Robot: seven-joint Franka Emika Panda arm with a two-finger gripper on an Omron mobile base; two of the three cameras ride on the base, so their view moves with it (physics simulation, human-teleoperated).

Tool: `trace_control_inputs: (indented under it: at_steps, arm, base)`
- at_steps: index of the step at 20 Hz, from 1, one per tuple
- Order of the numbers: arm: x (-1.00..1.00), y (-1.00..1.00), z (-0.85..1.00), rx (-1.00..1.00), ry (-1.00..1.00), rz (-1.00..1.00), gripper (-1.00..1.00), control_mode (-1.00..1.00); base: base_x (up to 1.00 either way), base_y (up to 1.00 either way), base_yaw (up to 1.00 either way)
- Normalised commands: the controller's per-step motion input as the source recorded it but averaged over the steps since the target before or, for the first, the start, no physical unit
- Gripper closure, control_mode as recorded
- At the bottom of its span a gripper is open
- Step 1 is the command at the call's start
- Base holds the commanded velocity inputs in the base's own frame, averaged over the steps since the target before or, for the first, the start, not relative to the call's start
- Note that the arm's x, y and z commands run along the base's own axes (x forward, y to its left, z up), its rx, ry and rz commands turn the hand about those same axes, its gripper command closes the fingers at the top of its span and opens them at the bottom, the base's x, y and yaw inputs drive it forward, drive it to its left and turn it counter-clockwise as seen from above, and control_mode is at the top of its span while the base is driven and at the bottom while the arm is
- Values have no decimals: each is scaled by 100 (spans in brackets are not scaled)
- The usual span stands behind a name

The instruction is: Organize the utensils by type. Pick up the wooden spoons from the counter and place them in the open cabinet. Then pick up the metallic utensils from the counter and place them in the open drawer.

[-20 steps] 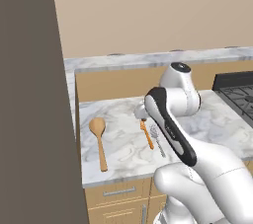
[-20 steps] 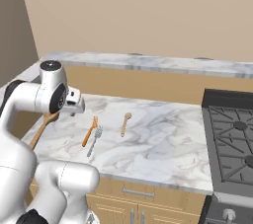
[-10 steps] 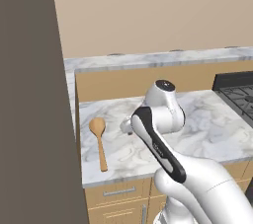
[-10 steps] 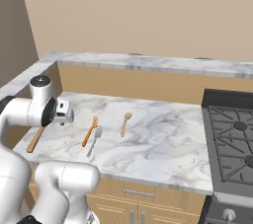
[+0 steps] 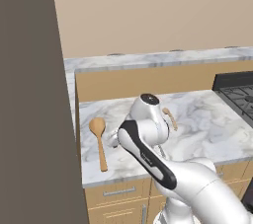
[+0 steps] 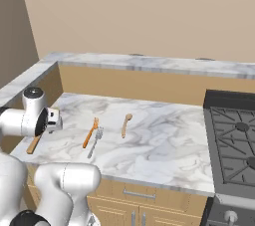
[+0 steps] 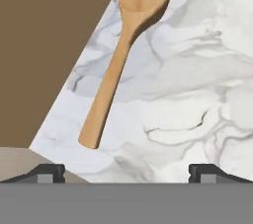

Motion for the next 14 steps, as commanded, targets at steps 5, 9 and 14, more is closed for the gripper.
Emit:
trace_control_inputs:
  at_steps: [5, 9, 14]
  arm:
    - [0, 60, -31, 0, 2, 12, -100, -100]
    - [0, 44, -26, 0, 1, 11, -100, -100]
    - [3, 24, -18, 3, 0, 7, -100, -100]
  base:
    - [0, 0, 0]
    - [0, 0, 0]
    - [0, 0, 0]
